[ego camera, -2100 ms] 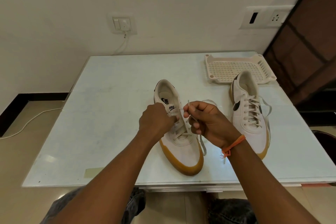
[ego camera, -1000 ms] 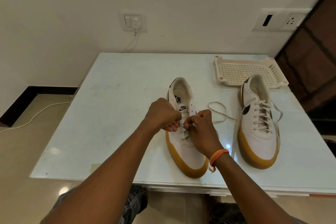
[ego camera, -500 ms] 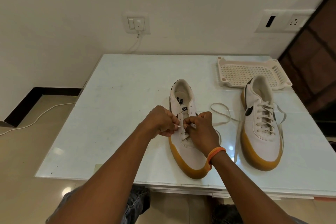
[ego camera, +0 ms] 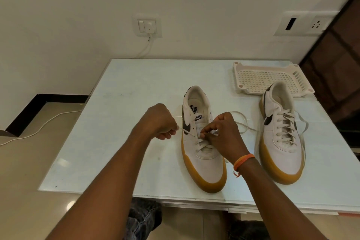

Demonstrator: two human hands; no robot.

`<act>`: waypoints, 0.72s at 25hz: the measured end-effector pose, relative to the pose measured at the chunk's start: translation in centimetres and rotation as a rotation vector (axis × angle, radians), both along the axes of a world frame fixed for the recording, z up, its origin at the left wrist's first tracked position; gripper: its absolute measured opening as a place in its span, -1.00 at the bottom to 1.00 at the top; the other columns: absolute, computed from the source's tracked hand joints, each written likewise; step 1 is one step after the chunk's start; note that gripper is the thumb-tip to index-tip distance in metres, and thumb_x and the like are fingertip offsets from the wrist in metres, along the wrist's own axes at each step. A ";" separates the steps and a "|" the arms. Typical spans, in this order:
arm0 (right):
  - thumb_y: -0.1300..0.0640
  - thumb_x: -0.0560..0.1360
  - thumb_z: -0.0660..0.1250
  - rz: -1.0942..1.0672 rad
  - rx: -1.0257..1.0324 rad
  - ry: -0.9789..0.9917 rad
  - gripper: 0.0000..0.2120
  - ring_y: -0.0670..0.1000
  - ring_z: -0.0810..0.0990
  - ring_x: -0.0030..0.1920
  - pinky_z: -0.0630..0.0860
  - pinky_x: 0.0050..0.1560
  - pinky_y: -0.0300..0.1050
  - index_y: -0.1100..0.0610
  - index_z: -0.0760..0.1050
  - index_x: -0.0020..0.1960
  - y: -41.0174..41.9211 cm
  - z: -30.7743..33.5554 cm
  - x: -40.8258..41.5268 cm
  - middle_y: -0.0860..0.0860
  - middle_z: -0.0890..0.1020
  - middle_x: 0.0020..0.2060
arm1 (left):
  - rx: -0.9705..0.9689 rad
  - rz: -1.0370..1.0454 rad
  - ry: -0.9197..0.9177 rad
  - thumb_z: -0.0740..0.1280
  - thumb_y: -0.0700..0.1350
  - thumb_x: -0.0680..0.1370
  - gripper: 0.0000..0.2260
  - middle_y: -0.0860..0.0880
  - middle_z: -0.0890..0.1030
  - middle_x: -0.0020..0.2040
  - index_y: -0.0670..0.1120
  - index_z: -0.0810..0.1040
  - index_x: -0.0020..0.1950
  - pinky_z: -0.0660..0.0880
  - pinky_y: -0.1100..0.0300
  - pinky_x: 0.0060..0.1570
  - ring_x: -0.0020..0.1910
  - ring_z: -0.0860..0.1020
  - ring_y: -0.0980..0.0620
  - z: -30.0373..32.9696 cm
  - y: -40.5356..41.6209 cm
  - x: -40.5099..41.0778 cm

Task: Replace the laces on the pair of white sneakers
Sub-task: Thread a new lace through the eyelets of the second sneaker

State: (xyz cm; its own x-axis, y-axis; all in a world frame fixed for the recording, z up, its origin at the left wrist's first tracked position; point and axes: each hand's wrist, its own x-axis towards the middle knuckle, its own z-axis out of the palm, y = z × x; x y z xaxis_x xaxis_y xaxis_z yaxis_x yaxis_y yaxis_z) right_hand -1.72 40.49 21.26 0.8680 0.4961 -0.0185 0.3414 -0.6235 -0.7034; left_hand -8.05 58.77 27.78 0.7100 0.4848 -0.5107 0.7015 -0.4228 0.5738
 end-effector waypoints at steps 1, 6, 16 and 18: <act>0.10 0.38 0.54 0.009 0.003 -0.005 -0.88 -0.16 0.37 -0.09 0.28 -0.17 -0.52 0.08 0.68 -0.09 -0.2 0.1 0.1 -0.02 0.40 -0.05 | 0.025 0.035 -0.016 0.45 -0.20 0.49 -0.87 -0.15 0.70 -0.18 -0.28 0.65 -0.07 0.65 0.07 -0.09 -0.19 0.69 -0.05 0.2 1.0 -0.3; 0.08 0.37 0.54 0.046 0.002 0.014 -0.89 -0.18 0.41 -0.12 0.30 -0.17 -0.48 -0.02 0.67 -0.12 -1.1 0.7 0.9 -0.11 0.44 -0.09 | 0.129 0.278 -0.056 0.46 -0.23 0.47 -0.89 -0.16 0.68 -0.25 -0.29 0.64 -0.14 0.64 0.04 -0.16 -0.29 0.68 -0.07 -0.2 6.1 -1.8; 0.19 0.47 0.45 -0.009 0.282 0.330 -0.92 0.02 0.70 -0.29 0.62 -0.18 -0.14 0.14 0.64 -0.04 -3.2 1.6 2.1 -0.01 0.66 -0.12 | 0.161 0.133 0.043 0.41 0.04 0.53 -0.59 -0.25 0.60 0.08 -0.27 0.49 0.18 0.59 -0.07 0.05 0.06 0.61 -0.20 -1.4 2.7 -1.4; 0.20 0.53 0.39 0.005 0.289 0.354 -0.94 0.04 0.71 -0.27 0.60 -0.19 -0.13 0.13 0.63 -0.03 -3.4 1.4 2.2 0.02 0.66 -0.11 | 0.121 -0.016 0.165 0.34 0.18 0.54 -0.45 -0.22 0.57 0.18 -0.26 0.48 0.27 0.57 -0.01 0.05 0.10 0.58 -0.16 -1.9 -0.4 -1.8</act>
State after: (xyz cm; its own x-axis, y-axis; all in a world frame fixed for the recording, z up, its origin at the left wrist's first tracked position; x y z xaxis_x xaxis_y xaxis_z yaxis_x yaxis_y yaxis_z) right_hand 0.46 37.13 22.67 0.8309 0.5286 -0.1739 0.0511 -0.3838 -0.9220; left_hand -9.82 58.34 25.91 0.6294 0.5391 -0.5596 0.7745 -0.4934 0.3959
